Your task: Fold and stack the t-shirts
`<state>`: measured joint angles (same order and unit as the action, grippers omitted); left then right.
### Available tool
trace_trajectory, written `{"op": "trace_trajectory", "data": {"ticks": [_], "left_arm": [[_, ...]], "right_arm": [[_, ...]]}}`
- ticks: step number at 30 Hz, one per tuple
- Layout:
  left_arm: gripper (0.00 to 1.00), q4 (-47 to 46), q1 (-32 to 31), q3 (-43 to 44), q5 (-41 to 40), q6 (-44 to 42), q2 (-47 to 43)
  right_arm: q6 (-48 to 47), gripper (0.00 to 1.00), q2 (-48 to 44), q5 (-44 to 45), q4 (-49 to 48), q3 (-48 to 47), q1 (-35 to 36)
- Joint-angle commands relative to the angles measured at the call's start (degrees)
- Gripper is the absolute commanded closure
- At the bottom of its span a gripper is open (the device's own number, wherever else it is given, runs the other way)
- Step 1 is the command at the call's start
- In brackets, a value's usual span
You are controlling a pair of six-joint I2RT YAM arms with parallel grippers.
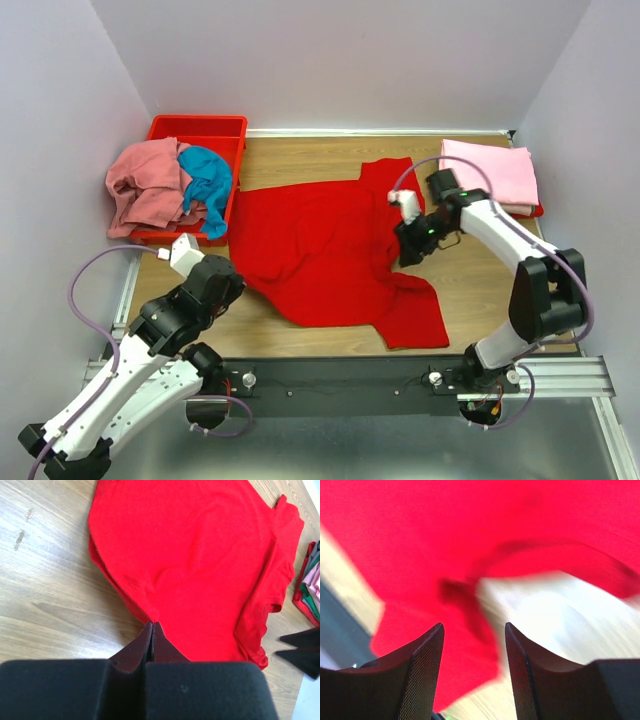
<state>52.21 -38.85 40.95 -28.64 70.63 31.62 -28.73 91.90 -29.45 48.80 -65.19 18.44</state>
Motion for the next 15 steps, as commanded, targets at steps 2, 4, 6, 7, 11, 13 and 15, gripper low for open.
{"op": "trace_trajectory", "data": {"ticks": [2, 4, 6, 7, 11, 13, 15], "left_arm": [[1.0, -1.84, 0.09, 0.18, -0.18, -1.55, 0.99], [1.0, -2.37, 0.18, 0.27, -0.27, -1.9, 1.34], [1.0, -2.46, 0.18, 0.18, -0.18, -2.08, 1.34], [1.0, -2.46, 0.18, 0.1, -0.18, -2.08, 1.34], [1.0, -2.63, 0.18, -0.52, 0.08, -1.64, 0.64], [1.0, -2.72, 0.18, -0.87, 0.25, -1.46, 0.38], [1.0, -3.25, 0.18, -1.05, 0.52, -1.55, 0.72]], "right_arm": [[4.11, 0.42, -0.94, 3.34, -5.19, 0.5, -11.84], [5.87, 0.43, 1.09, 5.8, -6.34, 0.24, -12.2], [7.98, 0.43, 4.33, 6.86, -8.53, -0.9, -12.2], [8.77, 0.43, 5.39, 7.39, -9.41, -1.51, -12.11], [10.8, 0.44, 11.01, 9.59, -12.06, -5.64, -12.2], [11.33, 0.46, 14.26, 11.43, -12.41, -7.57, -12.2], [11.33, 0.46, 16.46, 12.57, -12.93, -8.63, -12.2]]}}
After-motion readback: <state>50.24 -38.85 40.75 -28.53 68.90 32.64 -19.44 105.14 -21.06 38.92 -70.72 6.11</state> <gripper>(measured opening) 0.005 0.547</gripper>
